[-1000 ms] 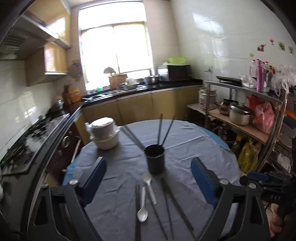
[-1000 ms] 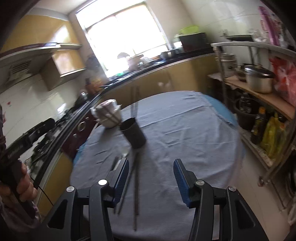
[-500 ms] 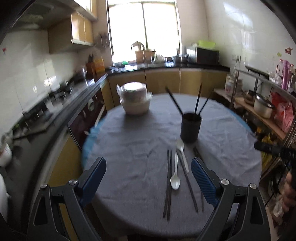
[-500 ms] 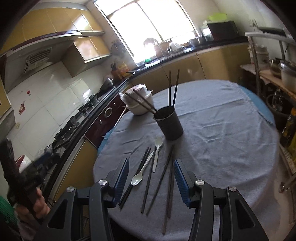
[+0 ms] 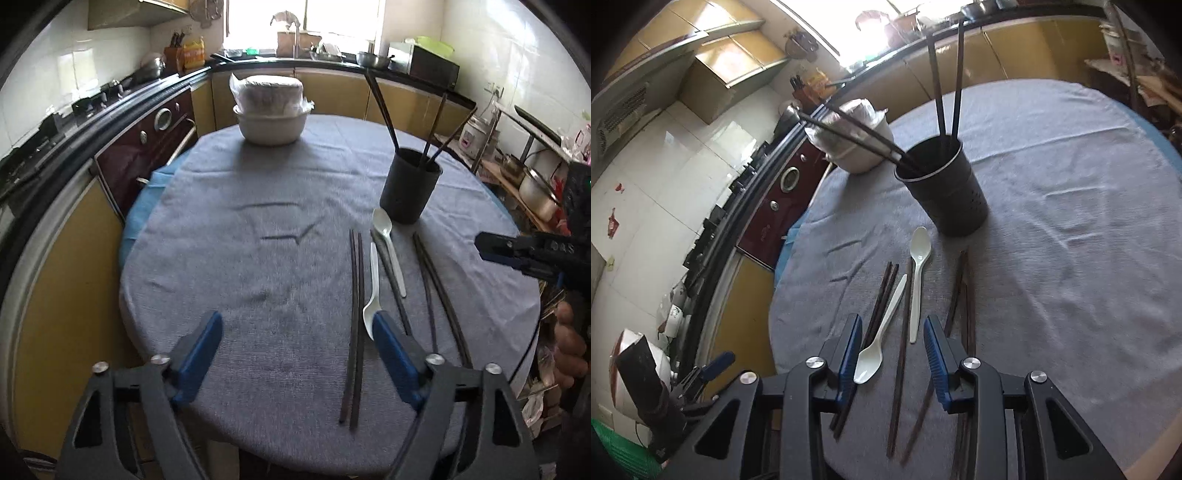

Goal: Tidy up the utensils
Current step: 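Grasp a white plastic spoon with the right tool while the left tool approaches another spoon, then grasp the second white spoon by its handle with the left tool, then lift both spoons and carry them over the black cup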

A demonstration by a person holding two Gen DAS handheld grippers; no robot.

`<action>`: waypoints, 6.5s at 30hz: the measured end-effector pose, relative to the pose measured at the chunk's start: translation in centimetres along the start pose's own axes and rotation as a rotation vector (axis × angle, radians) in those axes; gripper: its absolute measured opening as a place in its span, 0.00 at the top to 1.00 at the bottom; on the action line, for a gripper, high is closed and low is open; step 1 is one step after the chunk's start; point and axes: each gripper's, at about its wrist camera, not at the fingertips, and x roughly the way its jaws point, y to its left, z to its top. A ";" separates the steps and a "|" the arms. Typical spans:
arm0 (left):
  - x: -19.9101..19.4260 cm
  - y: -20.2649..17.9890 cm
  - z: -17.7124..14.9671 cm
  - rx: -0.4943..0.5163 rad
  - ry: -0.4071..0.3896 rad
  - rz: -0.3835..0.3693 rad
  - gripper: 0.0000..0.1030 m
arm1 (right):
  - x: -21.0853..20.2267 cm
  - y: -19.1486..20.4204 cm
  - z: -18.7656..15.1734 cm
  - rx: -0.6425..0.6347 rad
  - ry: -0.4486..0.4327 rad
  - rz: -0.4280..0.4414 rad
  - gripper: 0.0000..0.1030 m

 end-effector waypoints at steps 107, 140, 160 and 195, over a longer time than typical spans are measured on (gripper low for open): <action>4.4 -6.3 1.9 0.009 0.107 -0.326 0.89 | -3.5 -7.7 0.7 0.057 -0.172 -0.079 0.91; 6.5 -4.6 0.4 0.016 0.270 -0.313 0.77 | -1.6 -2.6 6.3 -0.141 -0.221 -0.055 0.91; 12.7 -1.2 -1.2 -0.616 0.298 -0.390 0.84 | -2.3 -3.6 0.0 -0.114 -0.183 -0.038 0.91; -0.6 -5.9 16.1 0.028 -0.124 -0.178 0.98 | -4.2 1.1 9.7 -0.307 -0.455 0.017 0.91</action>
